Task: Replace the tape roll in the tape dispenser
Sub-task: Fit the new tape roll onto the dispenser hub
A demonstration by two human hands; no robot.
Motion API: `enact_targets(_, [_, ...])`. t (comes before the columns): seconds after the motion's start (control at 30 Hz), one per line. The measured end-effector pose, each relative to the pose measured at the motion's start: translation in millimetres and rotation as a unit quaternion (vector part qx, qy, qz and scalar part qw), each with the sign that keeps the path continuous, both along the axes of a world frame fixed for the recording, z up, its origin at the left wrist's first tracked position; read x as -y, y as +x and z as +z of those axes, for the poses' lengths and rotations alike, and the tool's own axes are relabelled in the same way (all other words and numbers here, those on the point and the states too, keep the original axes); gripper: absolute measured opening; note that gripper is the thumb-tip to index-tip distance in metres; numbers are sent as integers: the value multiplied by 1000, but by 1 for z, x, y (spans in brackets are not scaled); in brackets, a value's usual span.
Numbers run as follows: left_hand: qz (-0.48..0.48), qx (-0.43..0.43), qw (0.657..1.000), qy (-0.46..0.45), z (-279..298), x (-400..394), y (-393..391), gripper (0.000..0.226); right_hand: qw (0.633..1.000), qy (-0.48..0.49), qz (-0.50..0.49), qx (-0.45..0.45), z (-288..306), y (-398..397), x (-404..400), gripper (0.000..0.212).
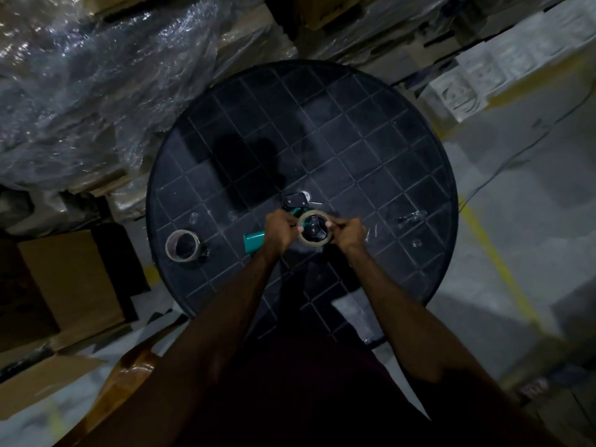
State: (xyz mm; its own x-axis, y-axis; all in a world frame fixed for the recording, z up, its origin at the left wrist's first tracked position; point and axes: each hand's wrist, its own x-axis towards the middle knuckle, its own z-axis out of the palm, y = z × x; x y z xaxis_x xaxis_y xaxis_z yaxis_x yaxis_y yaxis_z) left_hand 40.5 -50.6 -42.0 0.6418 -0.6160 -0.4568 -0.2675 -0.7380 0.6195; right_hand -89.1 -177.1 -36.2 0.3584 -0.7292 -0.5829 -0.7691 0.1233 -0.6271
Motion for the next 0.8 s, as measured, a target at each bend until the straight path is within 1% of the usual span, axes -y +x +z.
enact_targets(0.13, [-26,4,998,60,12,12,3,17,1000,8,-12,11,3,0,-4,26])
enact_targets(0.23, [-83,12,993,88,21,22,7,17,999,42,2,33,1,0,-1,26])
enact_targets(0.3, [-138,10,987,81,20,25,9,28,996,65,-8,55,-9,-4,5,36])
enact_targets(0.37, [-177,9,983,43,33,28,8,34,996,52,-5,70,-24,-9,8,45])
enact_targets(0.43, [-171,15,985,4,38,31,9,33,997,46,-10,69,-12,-8,-1,45])
enact_targets(0.47, [-162,22,987,0,37,30,10,31,997,41,-2,63,-7,-8,-6,42])
enact_targets(0.53, [-143,26,989,31,34,29,10,25,999,7,7,53,-4,-8,-13,32])
enact_targets(0.63, [-113,9,991,70,32,26,6,20,999,-18,-26,39,-5,-7,-17,27])
enact_targets(0.7, [-95,-9,993,69,35,24,4,25,998,-17,-45,28,-3,-7,-15,24])
enact_targets(0.77, [-66,-38,996,49,32,20,3,38,998,-17,-60,25,-5,-7,-12,20])
enact_targets(0.8, [-51,-45,997,45,27,16,2,41,998,-14,-64,23,-5,-8,-12,16])
